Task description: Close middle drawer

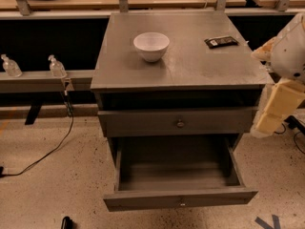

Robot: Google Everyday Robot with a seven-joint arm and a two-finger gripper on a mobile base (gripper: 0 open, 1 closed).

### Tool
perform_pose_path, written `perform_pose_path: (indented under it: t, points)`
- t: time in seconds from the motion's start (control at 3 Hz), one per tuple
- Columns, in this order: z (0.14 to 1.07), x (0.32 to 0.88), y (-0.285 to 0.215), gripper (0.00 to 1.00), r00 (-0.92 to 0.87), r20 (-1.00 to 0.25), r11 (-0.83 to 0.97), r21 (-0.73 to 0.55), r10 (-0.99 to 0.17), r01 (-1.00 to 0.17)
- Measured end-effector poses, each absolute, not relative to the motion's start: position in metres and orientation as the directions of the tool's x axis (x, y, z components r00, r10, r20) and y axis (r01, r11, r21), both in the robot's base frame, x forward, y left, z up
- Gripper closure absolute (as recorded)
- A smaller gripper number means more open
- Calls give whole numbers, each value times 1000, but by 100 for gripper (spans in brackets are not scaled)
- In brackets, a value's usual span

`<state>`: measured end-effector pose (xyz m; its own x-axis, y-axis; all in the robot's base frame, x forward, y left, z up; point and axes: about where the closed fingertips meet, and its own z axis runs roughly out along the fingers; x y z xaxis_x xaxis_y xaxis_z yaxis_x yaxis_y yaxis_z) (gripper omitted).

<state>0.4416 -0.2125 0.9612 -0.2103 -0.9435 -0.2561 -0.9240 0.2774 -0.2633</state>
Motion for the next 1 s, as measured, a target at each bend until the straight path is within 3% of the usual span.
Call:
perform_pose_path:
  t: [0.67,1.0]
  points:
    - [837,425,-184,0,-146,-518,278,-187,-843,-942]
    - [836,439,-180,0,-111,-570,302,-251,-814,-920]
